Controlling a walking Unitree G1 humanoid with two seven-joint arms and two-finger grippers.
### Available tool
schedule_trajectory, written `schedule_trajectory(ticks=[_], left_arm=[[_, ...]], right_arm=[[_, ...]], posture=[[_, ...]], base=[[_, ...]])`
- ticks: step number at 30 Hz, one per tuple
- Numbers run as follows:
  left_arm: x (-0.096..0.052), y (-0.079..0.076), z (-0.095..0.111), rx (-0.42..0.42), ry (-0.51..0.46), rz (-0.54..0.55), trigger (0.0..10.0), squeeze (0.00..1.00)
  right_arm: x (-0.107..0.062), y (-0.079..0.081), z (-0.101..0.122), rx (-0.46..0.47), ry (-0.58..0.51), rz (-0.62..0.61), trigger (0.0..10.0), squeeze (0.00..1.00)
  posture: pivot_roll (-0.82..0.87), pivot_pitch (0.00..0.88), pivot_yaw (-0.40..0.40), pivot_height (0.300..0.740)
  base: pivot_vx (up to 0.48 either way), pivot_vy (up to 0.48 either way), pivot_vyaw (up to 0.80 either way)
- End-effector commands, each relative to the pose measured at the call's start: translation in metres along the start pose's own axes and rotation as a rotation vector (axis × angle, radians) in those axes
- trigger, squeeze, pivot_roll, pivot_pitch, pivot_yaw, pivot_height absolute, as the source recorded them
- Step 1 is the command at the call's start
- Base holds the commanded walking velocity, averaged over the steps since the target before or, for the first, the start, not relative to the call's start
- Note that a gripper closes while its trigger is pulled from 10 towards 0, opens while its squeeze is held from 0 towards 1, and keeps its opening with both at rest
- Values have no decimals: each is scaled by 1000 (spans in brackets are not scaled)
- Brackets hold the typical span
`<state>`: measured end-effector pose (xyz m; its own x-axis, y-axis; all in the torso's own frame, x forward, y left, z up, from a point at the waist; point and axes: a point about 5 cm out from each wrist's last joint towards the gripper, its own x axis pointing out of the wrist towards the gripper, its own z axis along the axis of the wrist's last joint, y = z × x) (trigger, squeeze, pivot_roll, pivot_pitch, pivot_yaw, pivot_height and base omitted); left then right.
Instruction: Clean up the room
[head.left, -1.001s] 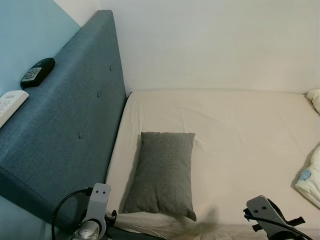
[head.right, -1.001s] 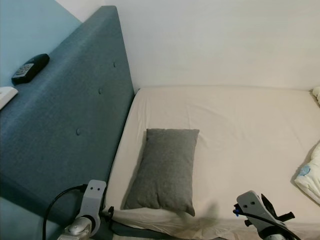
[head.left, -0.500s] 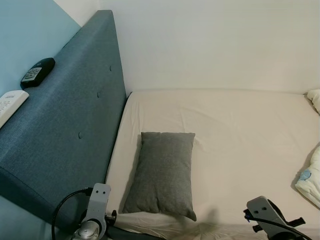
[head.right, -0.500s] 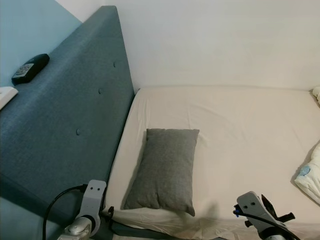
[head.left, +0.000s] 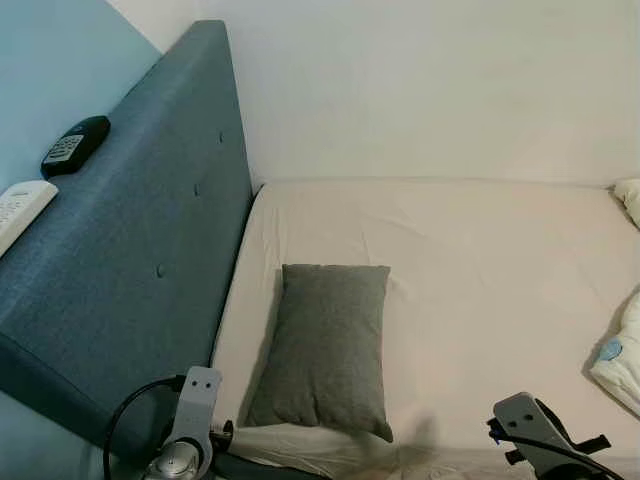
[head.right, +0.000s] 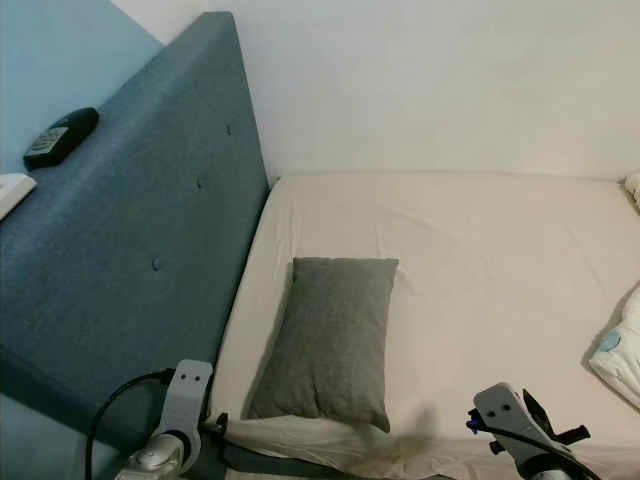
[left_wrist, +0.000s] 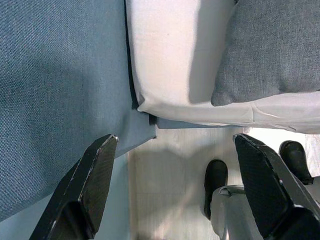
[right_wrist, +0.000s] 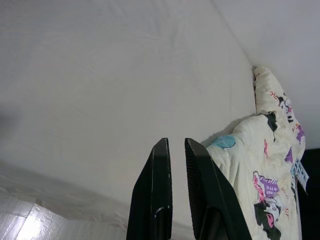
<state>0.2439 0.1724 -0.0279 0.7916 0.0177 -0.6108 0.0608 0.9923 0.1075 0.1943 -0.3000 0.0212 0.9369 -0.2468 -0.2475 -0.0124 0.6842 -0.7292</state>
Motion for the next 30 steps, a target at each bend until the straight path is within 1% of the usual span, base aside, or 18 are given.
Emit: schedule_trajectory(ticks=[1, 30], left_arm=[[-2, 3, -10, 5, 34, 6, 10000, 0], [-1, 5, -8, 6, 30, 9, 10000, 0]], right_arm=[[-3, 2, -2, -5, 1, 8, 10000, 0], [4, 1, 2, -5, 2, 8, 10000, 0]], posture=[[36, 135, -14, 740], [37, 136, -15, 740]], base=[[0, 0, 0], [0, 0, 0]])
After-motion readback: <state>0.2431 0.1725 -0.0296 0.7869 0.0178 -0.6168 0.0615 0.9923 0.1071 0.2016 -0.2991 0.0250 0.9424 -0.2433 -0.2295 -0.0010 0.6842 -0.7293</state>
